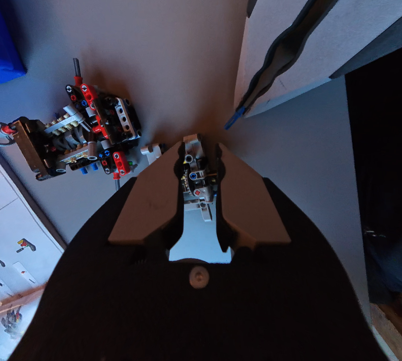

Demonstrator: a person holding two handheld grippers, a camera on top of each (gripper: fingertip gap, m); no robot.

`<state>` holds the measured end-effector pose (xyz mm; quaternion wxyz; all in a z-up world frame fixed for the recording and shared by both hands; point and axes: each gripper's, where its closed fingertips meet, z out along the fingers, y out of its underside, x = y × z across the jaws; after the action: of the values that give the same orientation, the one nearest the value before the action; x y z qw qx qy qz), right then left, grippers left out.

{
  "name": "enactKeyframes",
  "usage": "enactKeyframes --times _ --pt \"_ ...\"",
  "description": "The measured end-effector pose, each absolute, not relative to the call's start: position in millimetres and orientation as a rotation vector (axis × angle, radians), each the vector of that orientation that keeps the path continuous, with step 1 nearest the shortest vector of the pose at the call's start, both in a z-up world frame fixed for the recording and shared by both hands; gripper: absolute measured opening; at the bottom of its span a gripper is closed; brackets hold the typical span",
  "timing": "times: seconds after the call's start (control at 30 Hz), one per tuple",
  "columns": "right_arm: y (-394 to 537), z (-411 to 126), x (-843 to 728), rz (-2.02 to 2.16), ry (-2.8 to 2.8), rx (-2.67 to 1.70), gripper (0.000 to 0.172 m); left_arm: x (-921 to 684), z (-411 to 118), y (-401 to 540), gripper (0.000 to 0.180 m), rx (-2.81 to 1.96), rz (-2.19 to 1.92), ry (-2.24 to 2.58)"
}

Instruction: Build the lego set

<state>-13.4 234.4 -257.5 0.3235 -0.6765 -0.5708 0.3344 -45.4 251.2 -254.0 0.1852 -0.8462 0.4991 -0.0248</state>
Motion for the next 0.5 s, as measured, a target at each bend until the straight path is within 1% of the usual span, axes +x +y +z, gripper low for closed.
enactKeyframes --times 0.2,0.27,0.37,0.5 --pt "236.2 -255.1 -14.7 0.921 -1.475 -1.808 0.001 -53.1 -263.5 257.6 0.027 -2.465 -0.006 1.465" --pt "235.8 -257.0 -15.2 0.927 -1.476 -1.825 0.001 -55.1 -268.9 258.2 0.024 -2.502 -0.025 1.468" --pt "236.2 -258.4 -15.2 0.931 -1.474 -1.839 0.001 -50.0 -270.7 257.5 0.016 -2.527 -0.113 1.437" --pt "236.5 -258.0 -15.4 0.941 -1.469 -1.841 0.001 -52.1 -270.7 255.6 0.015 -2.55 -0.161 1.344"
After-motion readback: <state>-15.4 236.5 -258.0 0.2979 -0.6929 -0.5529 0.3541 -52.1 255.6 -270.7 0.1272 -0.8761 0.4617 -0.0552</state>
